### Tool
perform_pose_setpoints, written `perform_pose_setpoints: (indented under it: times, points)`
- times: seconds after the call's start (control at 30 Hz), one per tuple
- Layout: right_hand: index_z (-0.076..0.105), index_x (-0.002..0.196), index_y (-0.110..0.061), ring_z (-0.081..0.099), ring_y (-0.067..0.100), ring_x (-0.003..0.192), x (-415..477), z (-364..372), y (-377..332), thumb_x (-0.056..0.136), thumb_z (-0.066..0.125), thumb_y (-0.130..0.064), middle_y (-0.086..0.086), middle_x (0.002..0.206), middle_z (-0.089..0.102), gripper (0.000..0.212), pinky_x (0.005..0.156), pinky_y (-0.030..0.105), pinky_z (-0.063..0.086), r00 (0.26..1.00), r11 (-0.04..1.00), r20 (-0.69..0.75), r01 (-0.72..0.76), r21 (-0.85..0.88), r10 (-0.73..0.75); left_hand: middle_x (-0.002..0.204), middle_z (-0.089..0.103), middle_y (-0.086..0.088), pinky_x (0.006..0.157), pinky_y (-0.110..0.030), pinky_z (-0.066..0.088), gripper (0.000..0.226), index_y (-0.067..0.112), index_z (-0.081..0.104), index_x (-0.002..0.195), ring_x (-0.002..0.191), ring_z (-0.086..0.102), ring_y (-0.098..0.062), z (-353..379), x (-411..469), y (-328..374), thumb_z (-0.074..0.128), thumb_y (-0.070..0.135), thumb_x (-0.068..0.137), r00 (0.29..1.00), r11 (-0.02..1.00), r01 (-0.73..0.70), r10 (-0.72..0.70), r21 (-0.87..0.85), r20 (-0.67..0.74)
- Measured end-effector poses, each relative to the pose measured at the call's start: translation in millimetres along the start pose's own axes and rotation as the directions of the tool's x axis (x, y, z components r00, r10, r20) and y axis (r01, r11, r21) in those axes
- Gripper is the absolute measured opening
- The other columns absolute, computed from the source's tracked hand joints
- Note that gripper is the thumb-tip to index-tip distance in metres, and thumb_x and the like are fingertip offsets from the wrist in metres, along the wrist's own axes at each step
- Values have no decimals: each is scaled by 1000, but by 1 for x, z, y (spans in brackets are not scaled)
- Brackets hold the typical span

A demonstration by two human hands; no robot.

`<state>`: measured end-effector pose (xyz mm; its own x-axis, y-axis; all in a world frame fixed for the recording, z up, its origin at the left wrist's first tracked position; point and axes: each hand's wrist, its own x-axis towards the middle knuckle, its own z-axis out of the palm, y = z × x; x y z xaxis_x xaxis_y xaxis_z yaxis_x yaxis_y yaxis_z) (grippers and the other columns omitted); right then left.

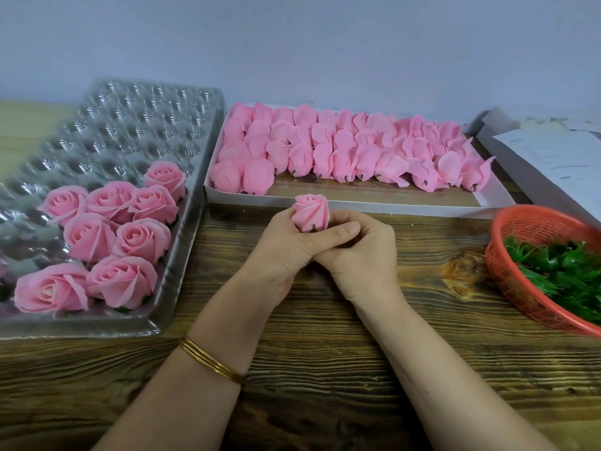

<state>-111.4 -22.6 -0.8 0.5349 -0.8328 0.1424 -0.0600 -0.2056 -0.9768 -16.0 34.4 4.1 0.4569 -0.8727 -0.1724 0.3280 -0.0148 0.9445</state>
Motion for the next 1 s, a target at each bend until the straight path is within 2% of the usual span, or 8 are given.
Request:
perform_pose_setpoints:
  times: [0.13, 0.27, 0.43, 0.6, 0.73, 0.83, 0.93, 1.0]
  points:
    - [77, 86, -29, 72, 21, 78, 0, 2, 0, 63, 81, -8, -3, 80, 76, 31, 74, 50, 59, 1000, 998, -2, 24, -62, -24, 91, 75, -13, 83, -37, 58, 33, -1, 71, 102, 85, 71, -19, 2, 1, -1, 82, 10, 72, 998, 1000, -5, 4, -6, -65]
    - [77, 94, -23, 69, 31, 81, 3, 1, -2, 64, 81, 2, 19, 87, 73, 40, 81, 47, 57, 998, 999, 25, 53, 4, -53, 87, 72, -10, 81, -33, 59, 7, 8, 73, 94, 85, 69, -18, -1, 1, 2, 71, 8, 87, 998, 1000, -14, 15, 10, -57]
    - [75, 97, -20, 56, 17, 78, 5, 0, -3, 66, 76, 12, 32, 90, 67, 45, 74, 30, 52, 991, 992, 126, 32, 122, -48, 87, 70, -10, 82, -33, 57, 10, 13, 73, 95, 85, 67, -17, -5, 0, 7, 68, 6, 89, 999, 999, -32, 32, 19, -8]
    - [74, 96, -15, 66, 5, 78, 7, -4, 0, 68, 70, 21, -1, 83, 75, 45, 73, 19, 53, 976, 983, 213, -4, 184, -36, 89, 74, -2, 76, -25, 57, 16, 14, 74, 102, 84, 67, -14, -6, 0, 8, 67, 5, 90, 999, 998, -46, 45, 39, 26]
    - [76, 92, -13, 68, 11, 80, 8, -7, -1, 66, 72, 8, 12, 85, 75, 34, 74, 23, 54, 968, 983, 248, -16, 184, -31, 92, 72, -3, 79, -26, 56, 18, 16, 74, 104, 87, 64, -16, -5, -1, 8, 66, 7, 90, 995, 997, -74, 71, 32, 65]
    - [76, 90, -12, 69, 17, 81, 9, -9, 0, 64, 72, 0, 22, 89, 73, 29, 74, 29, 56, 964, 982, 267, -57, 181, 6, 81, 72, 5, 76, -21, 57, 19, 14, 73, 103, 82, 66, -6, -6, -2, 8, 68, 12, 85, 990, 995, -103, 102, 11, 97]
    - [73, 101, -4, 64, 28, 88, 10, -9, 2, 62, 74, -2, 36, 101, 64, 39, 89, 50, 56, 964, 983, 261, -95, 160, 51, 76, 71, 6, 78, -23, 57, 26, 11, 73, 101, 80, 67, -7, -6, -1, 7, 69, 22, 77, 988, 992, -122, 120, 15, 97]
    - [68, 109, -4, 63, 26, 88, 11, -9, 2, 59, 77, 0, 30, 99, 68, 51, 88, 47, 57, 961, 973, 266, -128, 192, 73, 85, 72, -6, 83, -33, 56, 22, 6, 73, 98, 84, 67, -15, -6, 0, 6, 69, 20, 82, 991, 992, -125, 123, 24, 56]
